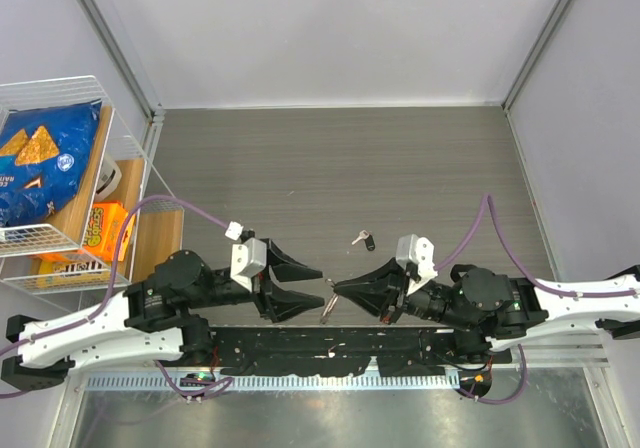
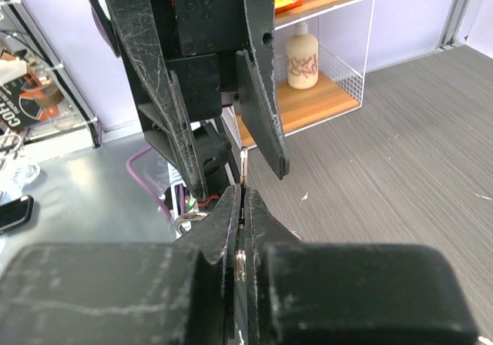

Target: Put the keys on the keyring

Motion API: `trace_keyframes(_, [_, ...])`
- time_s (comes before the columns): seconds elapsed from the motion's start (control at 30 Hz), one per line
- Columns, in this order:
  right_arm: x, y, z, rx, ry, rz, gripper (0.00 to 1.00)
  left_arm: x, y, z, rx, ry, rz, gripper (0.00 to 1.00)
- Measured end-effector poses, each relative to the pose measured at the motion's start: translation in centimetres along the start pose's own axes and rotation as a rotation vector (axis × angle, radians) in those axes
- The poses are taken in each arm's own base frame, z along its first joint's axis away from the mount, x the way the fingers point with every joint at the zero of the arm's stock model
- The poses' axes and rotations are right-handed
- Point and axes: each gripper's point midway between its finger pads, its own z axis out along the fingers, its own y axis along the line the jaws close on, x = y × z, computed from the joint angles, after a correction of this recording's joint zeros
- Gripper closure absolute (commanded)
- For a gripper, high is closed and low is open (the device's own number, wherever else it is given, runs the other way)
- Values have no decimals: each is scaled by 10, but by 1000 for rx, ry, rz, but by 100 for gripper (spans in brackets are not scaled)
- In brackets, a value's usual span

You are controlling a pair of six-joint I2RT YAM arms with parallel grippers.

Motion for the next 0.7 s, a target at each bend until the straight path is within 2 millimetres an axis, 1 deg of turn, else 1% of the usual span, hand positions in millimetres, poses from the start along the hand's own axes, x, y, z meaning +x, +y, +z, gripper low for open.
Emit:
trace_keyframes(0.13, [-8,-4,2,26,-36,12,94,-7,-3,0,10,-28,-15,46])
trace_keyframes(0.23, [-12,-11,3,72,-56,18,94,-12,-6,0,23,-48,-31,45])
trace_keyframes(0.4, [-15,-22,9,155,-79,27,94,-14,-7,0,22,-56,-56,43])
trace_keyframes(0.53, [-12,-29,14,209,-81,24,94,-10,-1,5,-9,-44,-66,40])
trace_keyframes(0.7, [-11,-35,17,257,-85,21,94,0,14,14,-84,-9,-81,39])
